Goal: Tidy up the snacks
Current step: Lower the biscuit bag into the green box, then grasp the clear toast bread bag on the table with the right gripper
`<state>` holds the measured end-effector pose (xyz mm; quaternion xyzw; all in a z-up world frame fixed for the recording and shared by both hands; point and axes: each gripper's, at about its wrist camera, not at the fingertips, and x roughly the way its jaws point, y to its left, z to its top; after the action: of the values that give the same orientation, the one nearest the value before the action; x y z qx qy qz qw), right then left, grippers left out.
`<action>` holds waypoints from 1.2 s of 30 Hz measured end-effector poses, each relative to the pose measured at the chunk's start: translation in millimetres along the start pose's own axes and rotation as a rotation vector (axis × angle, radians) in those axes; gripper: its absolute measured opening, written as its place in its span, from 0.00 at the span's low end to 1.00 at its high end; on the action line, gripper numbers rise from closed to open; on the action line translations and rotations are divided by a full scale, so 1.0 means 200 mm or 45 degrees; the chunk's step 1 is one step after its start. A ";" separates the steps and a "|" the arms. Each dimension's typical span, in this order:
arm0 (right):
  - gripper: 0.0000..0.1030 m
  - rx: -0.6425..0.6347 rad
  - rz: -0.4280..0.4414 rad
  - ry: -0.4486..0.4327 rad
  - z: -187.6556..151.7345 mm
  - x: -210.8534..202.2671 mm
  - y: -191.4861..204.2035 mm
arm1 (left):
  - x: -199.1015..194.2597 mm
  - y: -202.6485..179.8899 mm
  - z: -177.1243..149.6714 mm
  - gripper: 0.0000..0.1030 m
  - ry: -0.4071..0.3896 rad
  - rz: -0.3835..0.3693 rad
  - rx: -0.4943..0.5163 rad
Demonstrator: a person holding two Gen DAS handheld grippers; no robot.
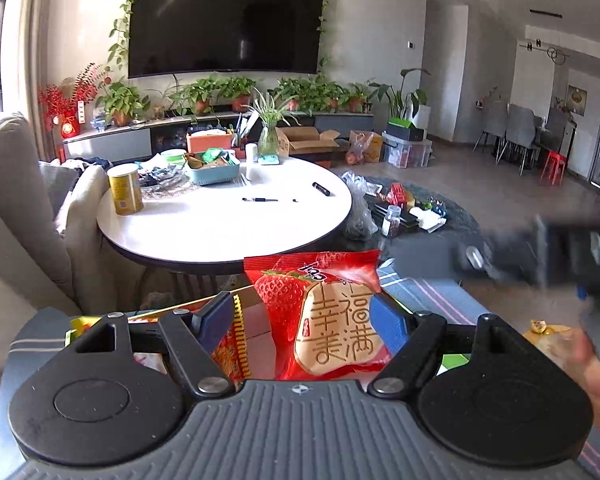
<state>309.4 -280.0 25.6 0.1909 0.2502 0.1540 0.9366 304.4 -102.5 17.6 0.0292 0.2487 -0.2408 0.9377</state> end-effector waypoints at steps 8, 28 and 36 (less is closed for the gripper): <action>0.60 -0.078 0.030 0.023 -0.14 -0.25 0.13 | -0.33 -0.04 -0.11 0.72 -0.028 -0.001 0.028; 0.63 -0.340 -0.178 0.299 -0.70 -0.62 0.24 | -0.76 -0.08 -0.54 0.73 0.014 -0.035 -0.088; 0.63 -0.671 -0.319 0.504 -0.91 -0.57 0.30 | -0.81 -0.10 -0.59 0.73 0.015 -0.055 -0.122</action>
<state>107.7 -219.2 -48.6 -0.1233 0.4001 0.1313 0.8986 118.5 -27.7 -7.0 -0.0197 0.2661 -0.2485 0.9311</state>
